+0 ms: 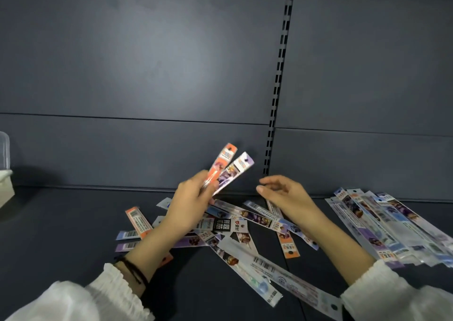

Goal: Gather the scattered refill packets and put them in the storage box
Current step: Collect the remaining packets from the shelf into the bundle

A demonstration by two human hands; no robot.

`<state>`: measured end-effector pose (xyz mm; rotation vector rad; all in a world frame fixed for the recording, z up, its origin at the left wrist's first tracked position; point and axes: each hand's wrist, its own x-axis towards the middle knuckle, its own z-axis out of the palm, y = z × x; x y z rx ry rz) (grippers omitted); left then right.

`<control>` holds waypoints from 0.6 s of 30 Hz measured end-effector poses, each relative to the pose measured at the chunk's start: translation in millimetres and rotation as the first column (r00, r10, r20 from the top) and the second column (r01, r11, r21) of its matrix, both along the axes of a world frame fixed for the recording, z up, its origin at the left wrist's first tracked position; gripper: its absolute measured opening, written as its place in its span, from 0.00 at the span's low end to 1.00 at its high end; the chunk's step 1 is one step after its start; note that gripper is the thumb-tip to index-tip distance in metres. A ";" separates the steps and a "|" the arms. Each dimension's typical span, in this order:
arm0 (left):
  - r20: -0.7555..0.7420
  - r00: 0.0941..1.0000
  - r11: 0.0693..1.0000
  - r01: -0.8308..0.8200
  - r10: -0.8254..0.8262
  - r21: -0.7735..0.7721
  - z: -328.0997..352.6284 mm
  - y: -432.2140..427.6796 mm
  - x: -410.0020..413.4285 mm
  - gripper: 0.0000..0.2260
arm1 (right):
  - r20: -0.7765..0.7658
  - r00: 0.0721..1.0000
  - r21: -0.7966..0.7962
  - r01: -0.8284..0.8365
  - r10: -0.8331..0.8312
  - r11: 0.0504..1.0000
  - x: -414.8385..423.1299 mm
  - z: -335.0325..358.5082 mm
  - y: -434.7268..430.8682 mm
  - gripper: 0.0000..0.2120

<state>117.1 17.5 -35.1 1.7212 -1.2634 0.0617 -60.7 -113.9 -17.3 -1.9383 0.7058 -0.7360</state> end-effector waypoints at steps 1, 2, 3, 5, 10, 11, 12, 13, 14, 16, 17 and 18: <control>-0.171 0.983 0.997 0.055 -0.064 -0.056 4.1 0.9 -4.1 0.04 | -0.051 0.999 -0.008 -0.004 0.004 1.000 0.0 -1.4 -1.1 0.14; -0.342 0.928 0.987 0.119 -0.148 -0.106 7.6 2.0 -8.6 0.05 | -0.126 0.992 -0.039 -0.015 0.010 0.999 0.5 -2.6 -2.6 0.15; -0.481 0.848 0.973 0.174 -0.225 -0.149 10.2 2.9 -12.5 0.06 | -0.230 0.973 -0.097 -0.037 0.014 0.995 -0.2 -4.2 -4.5 0.17; -0.642 0.703 0.952 0.237 -0.305 -0.193 11.2 4.0 -19.1 0.07 | -0.475 0.880 -0.236 -0.099 -0.026 0.967 -2.3 -7.9 -7.8 0.21; -0.770 0.558 0.947 0.260 -0.309 -0.191 0.5 1.2 -22.6 0.07 | -0.555 0.822 -0.289 -0.046 -0.128 0.956 -5.1 -13.4 -12.7 0.16; -0.784 0.538 0.946 0.257 -0.309 -0.197 -0.8 0.0 -22.0 0.08 | -0.539 0.833 -0.280 -0.034 -0.127 0.959 -5.4 -13.1 -12.9 0.13; -0.794 0.522 0.946 0.250 -0.312 -0.207 -2.1 -1.2 -21.0 0.09 | -0.523 0.845 -0.259 -0.031 -0.113 0.965 -5.4 -13.3 -13.4 0.12; -0.801 0.512 0.947 0.237 -0.311 -0.216 -3.5 -2.2 -19.6 0.09 | -0.502 0.860 -0.234 -0.033 -0.092 0.972 -5.7 -13.4 -13.2 0.12; -0.806 0.509 0.951 0.220 -0.301 -0.217 -4.8 -2.7 -18.4 0.10 | -0.474 0.878 -0.206 -0.034 -0.070 0.978 -6.0 -12.9 -12.3 0.12; -0.811 0.519 0.962 0.180 -0.268 -0.203 -7.6 -2.8 -16.3 0.10 | -0.423 0.905 -0.141 -0.015 -0.047 0.990 -6.4 -12.7 -10.2 0.14; -0.812 0.525 0.967 0.161 -0.254 -0.199 -8.7 -3.0 -15.2 0.10 | -0.397 0.916 -0.119 0.006 -0.053 0.993 -6.1 -12.3 -9.7 0.14; -0.815 0.525 0.969 0.139 -0.245 -0.202 -9.4 -3.1 -14.6 0.09 | -0.354 0.933 -0.105 0.031 -0.066 0.994 -5.8 -11.3 -9.8 0.13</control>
